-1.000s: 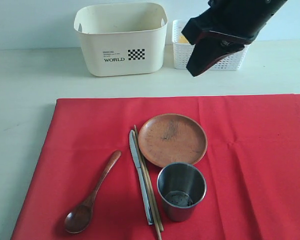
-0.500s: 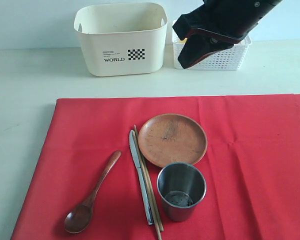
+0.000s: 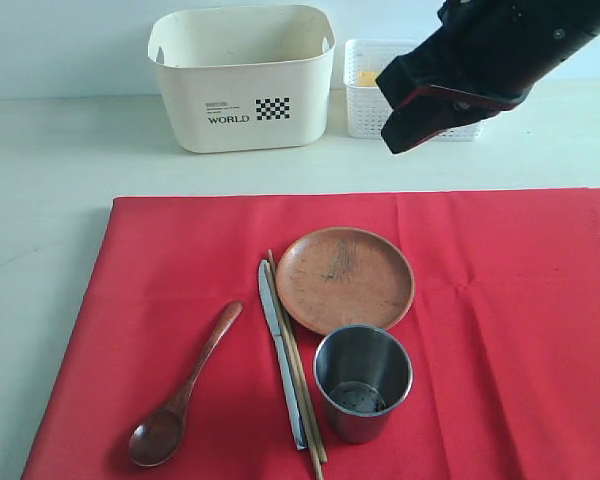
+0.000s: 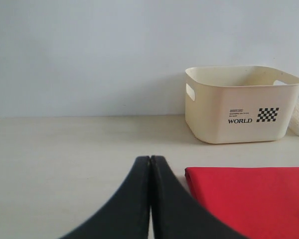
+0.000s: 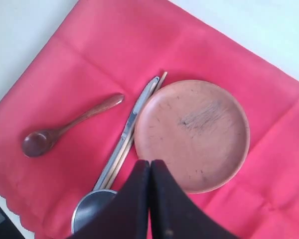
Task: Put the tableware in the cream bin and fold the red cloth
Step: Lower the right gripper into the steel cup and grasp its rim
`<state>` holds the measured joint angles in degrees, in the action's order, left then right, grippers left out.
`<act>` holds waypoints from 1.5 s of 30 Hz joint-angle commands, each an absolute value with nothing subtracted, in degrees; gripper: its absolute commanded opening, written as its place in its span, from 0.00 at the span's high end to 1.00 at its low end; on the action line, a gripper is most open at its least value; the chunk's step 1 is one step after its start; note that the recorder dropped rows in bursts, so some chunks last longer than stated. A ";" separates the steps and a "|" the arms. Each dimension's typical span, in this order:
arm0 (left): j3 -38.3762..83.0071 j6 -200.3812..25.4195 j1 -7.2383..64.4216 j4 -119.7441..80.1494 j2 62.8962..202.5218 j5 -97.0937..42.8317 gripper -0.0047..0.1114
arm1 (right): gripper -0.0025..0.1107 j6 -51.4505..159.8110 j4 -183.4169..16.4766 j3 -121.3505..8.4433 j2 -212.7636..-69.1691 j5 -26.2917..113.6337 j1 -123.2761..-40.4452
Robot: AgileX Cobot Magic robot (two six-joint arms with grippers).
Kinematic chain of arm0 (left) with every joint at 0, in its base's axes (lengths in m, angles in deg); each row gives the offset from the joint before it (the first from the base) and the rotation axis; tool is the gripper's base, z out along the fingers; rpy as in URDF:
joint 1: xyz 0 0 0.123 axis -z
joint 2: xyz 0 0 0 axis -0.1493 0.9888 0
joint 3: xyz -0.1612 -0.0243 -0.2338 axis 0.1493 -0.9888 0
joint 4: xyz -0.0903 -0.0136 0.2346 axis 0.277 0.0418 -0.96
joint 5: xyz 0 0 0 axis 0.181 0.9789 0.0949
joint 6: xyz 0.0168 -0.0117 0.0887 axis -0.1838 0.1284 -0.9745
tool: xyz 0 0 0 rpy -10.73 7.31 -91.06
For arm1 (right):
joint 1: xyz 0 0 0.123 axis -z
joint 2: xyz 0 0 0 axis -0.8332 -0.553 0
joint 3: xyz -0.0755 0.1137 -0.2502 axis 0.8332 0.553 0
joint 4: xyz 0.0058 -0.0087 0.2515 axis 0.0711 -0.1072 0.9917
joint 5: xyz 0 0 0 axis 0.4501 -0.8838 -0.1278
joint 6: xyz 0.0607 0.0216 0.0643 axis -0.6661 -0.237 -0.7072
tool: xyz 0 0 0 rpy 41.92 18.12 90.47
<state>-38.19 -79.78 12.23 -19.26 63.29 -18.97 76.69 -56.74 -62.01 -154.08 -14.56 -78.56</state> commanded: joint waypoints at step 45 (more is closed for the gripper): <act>-38.38 -79.63 12.70 -18.56 62.90 -19.09 0.95 | 0.47 75.97 -65.77 -42.16 -158.16 2.03 -94.05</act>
